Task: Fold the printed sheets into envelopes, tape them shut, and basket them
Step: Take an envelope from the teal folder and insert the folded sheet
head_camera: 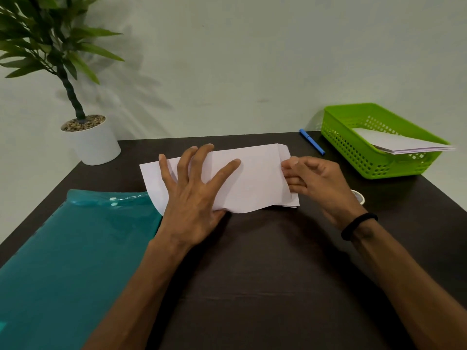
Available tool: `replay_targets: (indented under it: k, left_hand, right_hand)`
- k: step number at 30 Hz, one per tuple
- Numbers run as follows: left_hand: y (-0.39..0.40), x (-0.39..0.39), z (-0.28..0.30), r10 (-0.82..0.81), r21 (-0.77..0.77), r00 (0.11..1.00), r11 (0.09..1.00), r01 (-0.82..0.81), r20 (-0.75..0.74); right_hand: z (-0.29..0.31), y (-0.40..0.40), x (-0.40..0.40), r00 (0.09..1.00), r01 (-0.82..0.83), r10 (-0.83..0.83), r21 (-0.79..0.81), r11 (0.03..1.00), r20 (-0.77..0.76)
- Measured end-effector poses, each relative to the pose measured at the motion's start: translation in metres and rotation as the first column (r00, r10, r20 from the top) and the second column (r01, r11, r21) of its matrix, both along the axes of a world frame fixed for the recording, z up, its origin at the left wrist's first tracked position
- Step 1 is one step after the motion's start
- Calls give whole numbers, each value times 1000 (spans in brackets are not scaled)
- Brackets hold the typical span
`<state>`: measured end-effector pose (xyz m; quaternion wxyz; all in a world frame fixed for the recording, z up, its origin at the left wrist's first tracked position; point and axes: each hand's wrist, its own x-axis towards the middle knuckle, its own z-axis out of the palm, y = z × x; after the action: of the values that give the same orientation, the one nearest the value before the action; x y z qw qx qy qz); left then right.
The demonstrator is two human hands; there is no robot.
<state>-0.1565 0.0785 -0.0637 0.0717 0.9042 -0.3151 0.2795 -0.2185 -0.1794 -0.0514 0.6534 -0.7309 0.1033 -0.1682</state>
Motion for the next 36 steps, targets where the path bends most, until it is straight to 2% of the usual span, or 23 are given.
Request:
replay_targets:
  k: [3, 6, 10, 14, 16, 19, 23, 26, 31, 34, 36]
  left_hand:
    - [-3, -3, 0, -21, 5, 1000, 1000, 21, 8]
    - [-12, -9, -2, -76, 18, 997, 997, 75, 20]
    - [-21, -16, -5, -146, 48, 988, 988, 144, 47]
    - [-21, -16, -5, -171, 45, 983, 985, 169, 62]
    - [-22, -18, -4, -192, 39, 979, 981, 190, 60]
    - [-23, -18, 0, -189, 24, 978, 982, 188, 89]
    - [-11, -14, 8, 34, -217, 986, 976, 2, 164]
    - [2, -5, 10, 122, -296, 957, 954, -41, 262]
    - [9, 2, 9, 122, -264, 939, 964, -35, 321]
    - [5, 0, 9, 124, -195, 970, 977, -83, 209]
    - [2, -1, 6, 61, -95, 992, 994, -50, 113]
  right_hand:
    - [7, 0, -2, 986, -113, 139, 235, 965, -95]
    - [12, -1, -8, 937, -242, 321, 408, 880, -138]
    - [16, -3, -15, 847, -353, 498, 506, 787, -183]
    - [10, -4, -16, 800, -392, 560, 519, 760, -216]
    - [8, 1, -16, 786, -427, 591, 531, 732, -183]
    - [10, 6, -17, 801, -450, 592, 565, 691, -87]
    - [12, 1, -16, 853, -420, 522, 614, 669, 15]
    - [11, -5, -12, 860, -400, 511, 643, 654, 15]
    - [5, -4, -4, 869, -364, 493, 645, 672, -24]
    - [3, -4, -2, 883, -338, 466, 632, 698, -43]
    - [3, -6, -3, 880, -338, 471, 609, 717, -66]
